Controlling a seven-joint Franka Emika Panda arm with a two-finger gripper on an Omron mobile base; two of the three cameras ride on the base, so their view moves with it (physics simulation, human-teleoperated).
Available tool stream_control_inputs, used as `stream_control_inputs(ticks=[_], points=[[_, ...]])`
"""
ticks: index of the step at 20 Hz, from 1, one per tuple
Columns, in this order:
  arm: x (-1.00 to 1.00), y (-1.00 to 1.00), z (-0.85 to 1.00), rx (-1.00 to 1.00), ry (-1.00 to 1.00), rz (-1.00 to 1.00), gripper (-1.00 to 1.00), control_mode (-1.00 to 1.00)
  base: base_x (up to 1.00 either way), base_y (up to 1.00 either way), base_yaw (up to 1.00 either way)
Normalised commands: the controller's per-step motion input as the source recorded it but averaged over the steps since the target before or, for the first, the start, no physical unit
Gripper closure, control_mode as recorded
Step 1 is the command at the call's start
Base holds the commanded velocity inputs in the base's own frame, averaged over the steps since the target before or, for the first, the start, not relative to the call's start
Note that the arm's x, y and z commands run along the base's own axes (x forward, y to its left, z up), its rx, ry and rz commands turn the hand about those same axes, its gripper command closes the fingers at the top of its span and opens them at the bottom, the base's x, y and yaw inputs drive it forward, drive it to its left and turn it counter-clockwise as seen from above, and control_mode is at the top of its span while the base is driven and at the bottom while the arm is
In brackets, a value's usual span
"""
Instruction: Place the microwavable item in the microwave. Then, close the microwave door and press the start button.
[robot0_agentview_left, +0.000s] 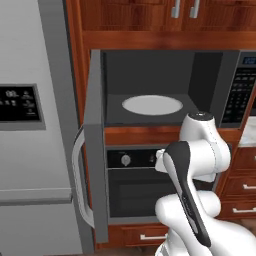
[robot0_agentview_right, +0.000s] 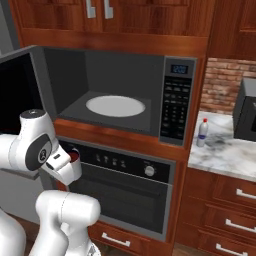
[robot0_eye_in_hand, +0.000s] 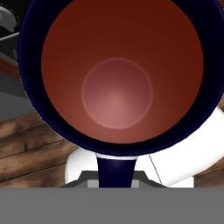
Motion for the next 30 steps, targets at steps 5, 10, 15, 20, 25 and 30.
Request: stream_control_inputs(ticks=[5, 10, 15, 20, 25, 30], points=[[0.0, 0.0, 0.0, 0.0, 0.0, 0.0, 1.0, 1.0, 0.04, -0.01, -0.01], [0.0, 0.0, 0.0, 0.0, 0.0, 0.0, 1.0, 1.0, -0.13, -0.08, 0.0], [0.0, 0.0, 0.0, 0.0, 0.0, 0.0, 1.0, 1.0, -0.17, -0.03, 0.0], [0.0, 0.0, 0.0, 0.0, 0.0, 0.0, 1.0, 1.0, -0.03, 0.0, 0.0], [0.07, -0.08, 0.05, 0.01, -0.08, 0.04, 1.0, -1.0, 0.01, 0.0, 0.0], [0.31, -0.2, 0.55, 0.0, -0.3, 0.16, 1.0, -1.0, 0.0, 0.0, 0.0]])
